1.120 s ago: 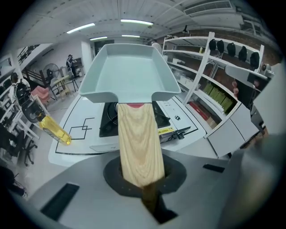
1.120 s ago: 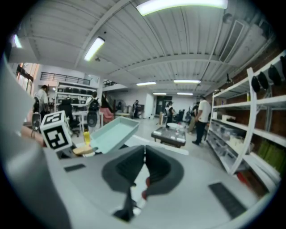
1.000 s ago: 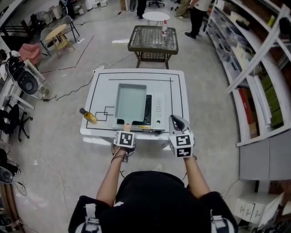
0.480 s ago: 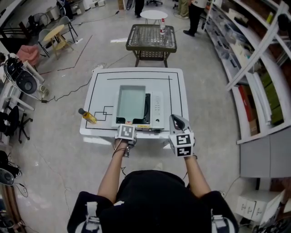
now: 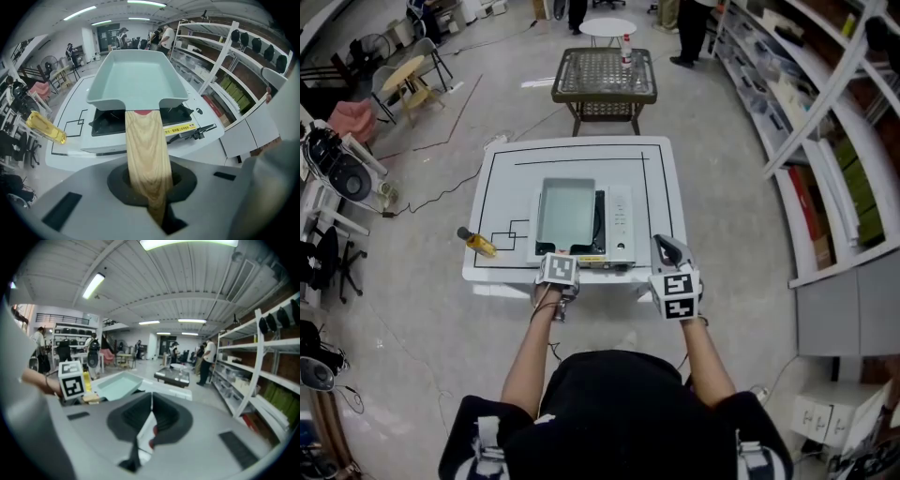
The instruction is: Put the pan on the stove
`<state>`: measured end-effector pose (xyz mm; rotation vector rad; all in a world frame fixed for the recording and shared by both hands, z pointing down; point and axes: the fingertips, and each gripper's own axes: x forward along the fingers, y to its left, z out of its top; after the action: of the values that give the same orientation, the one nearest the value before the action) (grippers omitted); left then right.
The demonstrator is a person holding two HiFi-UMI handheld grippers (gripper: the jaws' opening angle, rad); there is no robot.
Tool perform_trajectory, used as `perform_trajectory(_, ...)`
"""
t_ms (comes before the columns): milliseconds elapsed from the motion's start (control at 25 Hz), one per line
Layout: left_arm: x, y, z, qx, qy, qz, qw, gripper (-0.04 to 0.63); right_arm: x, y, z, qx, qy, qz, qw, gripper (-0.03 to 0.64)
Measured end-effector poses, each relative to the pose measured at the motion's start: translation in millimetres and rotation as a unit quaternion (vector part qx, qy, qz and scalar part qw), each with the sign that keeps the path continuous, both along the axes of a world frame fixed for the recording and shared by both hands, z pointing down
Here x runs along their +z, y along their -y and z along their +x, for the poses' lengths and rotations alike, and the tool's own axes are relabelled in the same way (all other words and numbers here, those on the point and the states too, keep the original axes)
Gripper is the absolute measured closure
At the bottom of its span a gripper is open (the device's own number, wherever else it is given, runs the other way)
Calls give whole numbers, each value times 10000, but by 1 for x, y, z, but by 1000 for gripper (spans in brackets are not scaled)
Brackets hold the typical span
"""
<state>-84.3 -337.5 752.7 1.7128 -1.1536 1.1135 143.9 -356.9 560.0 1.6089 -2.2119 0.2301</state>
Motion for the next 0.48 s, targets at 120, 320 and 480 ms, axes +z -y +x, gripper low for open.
perform_trajectory(120,-2,0,4,-41,-86,-53,9999,546,3,-1,1,9,10,-26,10000,581)
perform_trajectory(320,-6,1,7,-127,-275,-47,9995,529,13,-6,0,6,80,-151,9999,581)
perform_trajectory(480,-20,6,6,-260,-433,69,9987,473,16,-8,3,39,182,-212,9996,581)
